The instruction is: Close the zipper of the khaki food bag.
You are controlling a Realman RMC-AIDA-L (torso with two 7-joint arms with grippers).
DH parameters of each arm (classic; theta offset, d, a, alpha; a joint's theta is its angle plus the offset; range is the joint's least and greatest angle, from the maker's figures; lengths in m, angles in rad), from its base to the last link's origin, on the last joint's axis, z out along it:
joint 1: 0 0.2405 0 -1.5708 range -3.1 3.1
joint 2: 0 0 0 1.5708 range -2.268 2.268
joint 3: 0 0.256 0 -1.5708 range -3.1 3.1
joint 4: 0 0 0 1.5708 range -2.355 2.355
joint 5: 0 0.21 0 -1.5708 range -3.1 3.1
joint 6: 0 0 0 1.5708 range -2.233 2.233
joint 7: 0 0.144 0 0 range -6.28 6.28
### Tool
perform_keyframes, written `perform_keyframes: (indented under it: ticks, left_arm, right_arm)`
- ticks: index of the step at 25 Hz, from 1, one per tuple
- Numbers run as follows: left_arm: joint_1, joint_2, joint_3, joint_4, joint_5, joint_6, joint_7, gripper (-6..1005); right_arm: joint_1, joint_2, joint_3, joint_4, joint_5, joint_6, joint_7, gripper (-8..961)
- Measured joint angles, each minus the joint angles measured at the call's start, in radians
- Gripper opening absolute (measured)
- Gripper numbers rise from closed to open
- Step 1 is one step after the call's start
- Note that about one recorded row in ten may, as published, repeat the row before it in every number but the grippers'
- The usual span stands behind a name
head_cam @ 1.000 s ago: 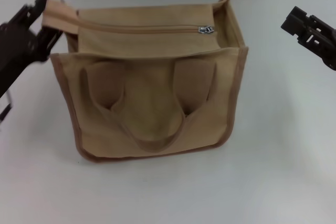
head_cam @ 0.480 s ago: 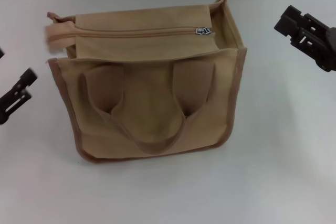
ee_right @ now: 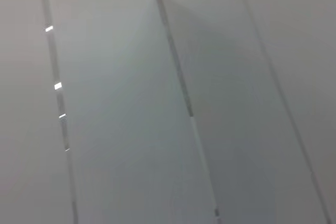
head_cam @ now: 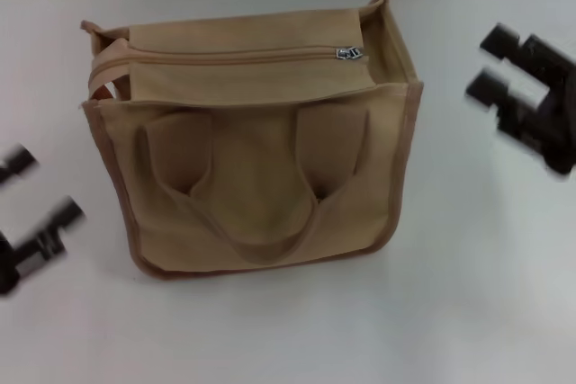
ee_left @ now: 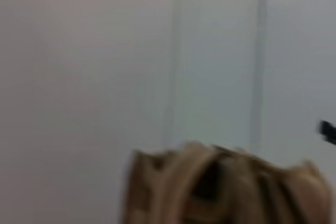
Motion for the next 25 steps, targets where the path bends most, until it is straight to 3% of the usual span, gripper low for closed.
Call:
perform_keyframes:
  ticks: [3, 7, 8, 12, 20, 23, 25]
  left_arm:
    - [0.004, 0.009, 0.121, -0.008, 0.019, 0.023, -0.007, 801]
    - [0.007, 0.012, 0.182, -0.006, 0.019, 0.039, -0.001, 800]
    - [-0.004, 0.013, 0.284, 0.000, 0.020, 0.038, 0.003, 800]
    - [-0.032, 0.005, 0.337, 0.001, 0.023, 0.008, 0.004, 800]
    - [-0.121, -0.032, 0.389, 0.003, 0.092, -0.057, 0.006, 800]
    - [-0.141, -0.040, 0.393, 0.003, 0.128, -0.075, 0.006, 800]
    - [-0.145, -0.040, 0.396, 0.003, 0.136, -0.079, 0.006, 800]
  right_arm:
    - [-0.001, 0.000, -0.001, 0.010, -0.137, -0.044, -0.136, 655]
    - [0.012, 0.001, -0.002, 0.015, -0.253, -0.038, -0.175, 655]
    - [0.023, 0.003, -0.002, 0.019, -0.331, -0.017, -0.191, 655]
    - [0.036, 0.004, -0.004, 0.035, -0.398, 0.018, -0.206, 656]
    - [0.072, 0.008, -0.153, 0.088, -0.424, 0.150, -0.200, 657]
    - [0.076, 0.009, -0.158, 0.121, -0.418, 0.156, -0.251, 745]
    - [0.073, 0.009, -0.157, 0.129, -0.415, 0.157, -0.278, 744]
